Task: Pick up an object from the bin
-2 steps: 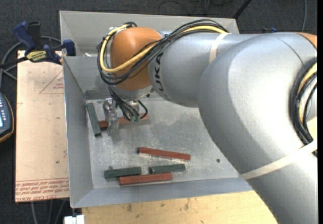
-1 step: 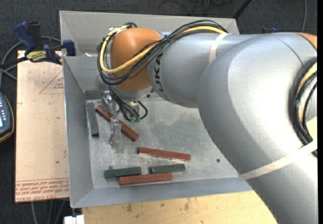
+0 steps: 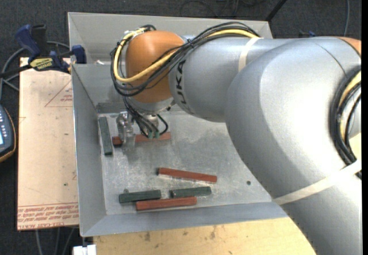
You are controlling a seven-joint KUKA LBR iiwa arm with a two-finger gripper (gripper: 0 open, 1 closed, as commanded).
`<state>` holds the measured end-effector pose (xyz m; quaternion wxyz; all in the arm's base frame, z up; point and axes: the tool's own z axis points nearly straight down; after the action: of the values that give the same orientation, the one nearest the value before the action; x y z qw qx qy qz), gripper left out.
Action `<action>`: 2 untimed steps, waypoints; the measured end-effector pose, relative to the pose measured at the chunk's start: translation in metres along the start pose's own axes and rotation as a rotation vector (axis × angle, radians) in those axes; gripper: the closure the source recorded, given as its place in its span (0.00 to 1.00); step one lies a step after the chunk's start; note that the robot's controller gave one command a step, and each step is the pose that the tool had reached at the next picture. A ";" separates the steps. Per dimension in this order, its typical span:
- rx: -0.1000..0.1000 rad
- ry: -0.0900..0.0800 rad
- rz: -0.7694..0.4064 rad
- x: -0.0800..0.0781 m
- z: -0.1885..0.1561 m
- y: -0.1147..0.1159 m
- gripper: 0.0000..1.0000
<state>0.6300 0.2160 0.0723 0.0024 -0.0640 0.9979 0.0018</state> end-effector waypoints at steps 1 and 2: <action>0.000 -0.008 0.049 -0.007 -0.138 -0.006 1.00; 0.002 0.001 0.049 -0.005 -0.133 -0.006 0.00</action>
Offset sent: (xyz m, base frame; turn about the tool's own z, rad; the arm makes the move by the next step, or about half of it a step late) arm 0.0047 -0.0071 0.1323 0.0513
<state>0.6352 0.2102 0.2050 0.0019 -0.0396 0.9992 0.0009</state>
